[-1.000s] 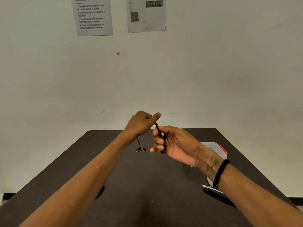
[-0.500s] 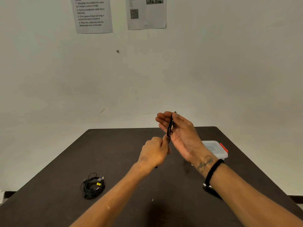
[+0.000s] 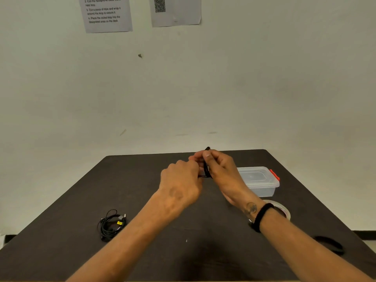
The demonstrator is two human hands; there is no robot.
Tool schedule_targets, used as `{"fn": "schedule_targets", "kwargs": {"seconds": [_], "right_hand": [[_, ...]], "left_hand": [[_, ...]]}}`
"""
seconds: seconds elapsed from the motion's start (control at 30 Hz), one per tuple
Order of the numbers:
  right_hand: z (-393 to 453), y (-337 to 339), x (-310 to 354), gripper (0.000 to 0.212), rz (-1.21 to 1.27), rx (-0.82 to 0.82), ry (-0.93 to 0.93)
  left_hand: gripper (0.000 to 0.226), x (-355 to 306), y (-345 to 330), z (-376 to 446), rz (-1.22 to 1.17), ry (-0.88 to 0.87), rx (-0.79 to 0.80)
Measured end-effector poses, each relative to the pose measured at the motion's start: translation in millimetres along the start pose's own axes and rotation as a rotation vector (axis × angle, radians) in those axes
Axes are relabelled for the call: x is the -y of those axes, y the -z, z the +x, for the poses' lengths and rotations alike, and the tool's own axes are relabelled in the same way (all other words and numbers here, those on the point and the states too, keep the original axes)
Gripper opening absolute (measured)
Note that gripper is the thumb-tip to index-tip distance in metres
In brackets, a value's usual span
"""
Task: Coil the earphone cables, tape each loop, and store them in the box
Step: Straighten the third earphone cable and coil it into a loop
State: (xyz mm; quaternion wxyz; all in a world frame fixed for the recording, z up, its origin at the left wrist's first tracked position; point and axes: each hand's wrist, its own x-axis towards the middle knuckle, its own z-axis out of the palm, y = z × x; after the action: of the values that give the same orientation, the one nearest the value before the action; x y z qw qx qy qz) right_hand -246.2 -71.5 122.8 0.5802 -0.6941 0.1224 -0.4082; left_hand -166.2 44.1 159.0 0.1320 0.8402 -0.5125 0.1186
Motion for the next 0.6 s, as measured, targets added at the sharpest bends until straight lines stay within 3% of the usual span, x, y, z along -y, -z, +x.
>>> {"fn": "schedule_targets", "kwargs": {"seconds": [0.17, 0.4, 0.6], "right_hand": [[-6, -2, -4, 0.036, -0.247, 0.085, 0.012], [-11, 1, 2, 0.037, -0.054, 0.187, -0.196], [-15, 5, -2, 0.039, -0.097, 0.206, -0.282]], "left_hand": [[0.016, -2, 22, 4, 0.151, -0.188, -0.021], [0.016, 28, 22, 15, -0.001, -0.549, 0.037], [0.026, 48, -5, 16, 0.081, -0.78, -0.154]]}}
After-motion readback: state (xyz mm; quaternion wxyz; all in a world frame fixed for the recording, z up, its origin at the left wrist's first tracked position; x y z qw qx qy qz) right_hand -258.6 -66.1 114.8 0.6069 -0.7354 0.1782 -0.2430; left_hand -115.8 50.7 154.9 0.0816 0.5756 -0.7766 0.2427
